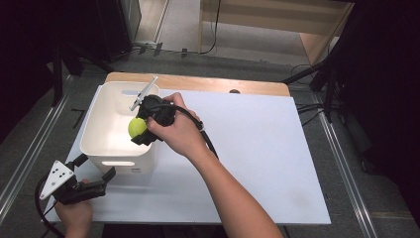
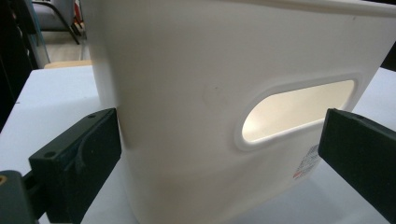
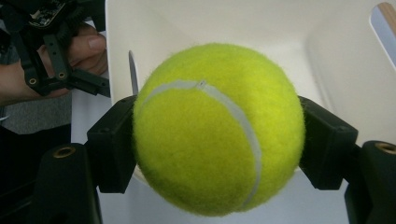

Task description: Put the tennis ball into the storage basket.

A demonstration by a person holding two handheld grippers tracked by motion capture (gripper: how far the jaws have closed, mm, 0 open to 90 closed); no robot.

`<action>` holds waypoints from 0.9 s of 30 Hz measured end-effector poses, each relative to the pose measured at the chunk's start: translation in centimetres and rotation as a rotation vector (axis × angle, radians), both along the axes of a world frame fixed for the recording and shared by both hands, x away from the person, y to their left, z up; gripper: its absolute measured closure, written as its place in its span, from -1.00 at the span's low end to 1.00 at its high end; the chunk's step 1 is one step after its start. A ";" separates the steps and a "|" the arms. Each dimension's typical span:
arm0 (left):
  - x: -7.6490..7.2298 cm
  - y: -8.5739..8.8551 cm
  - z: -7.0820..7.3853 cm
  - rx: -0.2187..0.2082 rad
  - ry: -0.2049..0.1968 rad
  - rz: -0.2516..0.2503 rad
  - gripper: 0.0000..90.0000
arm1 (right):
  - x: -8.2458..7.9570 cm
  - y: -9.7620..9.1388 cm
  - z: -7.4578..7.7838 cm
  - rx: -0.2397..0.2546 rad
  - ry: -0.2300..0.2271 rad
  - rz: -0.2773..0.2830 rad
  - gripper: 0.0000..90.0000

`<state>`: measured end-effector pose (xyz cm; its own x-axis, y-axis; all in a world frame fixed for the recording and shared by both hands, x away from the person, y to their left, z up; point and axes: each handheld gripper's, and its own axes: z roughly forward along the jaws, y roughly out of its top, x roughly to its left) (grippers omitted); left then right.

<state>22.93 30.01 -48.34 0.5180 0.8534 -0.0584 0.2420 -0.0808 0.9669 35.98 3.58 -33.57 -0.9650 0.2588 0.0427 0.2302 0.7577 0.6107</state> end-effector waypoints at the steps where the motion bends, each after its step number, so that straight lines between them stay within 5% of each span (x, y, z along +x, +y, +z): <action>1: 0.0 0.0 0.0 -0.003 -0.004 0.000 -1.00 | 0.0 0.2 -0.1 0.005 0.001 0.002 -0.48; 27: 0.0 0.0 0.0 -0.010 0.003 0.000 -1.00 | -0.1 2.2 -2.6 -0.116 0.028 0.032 -0.49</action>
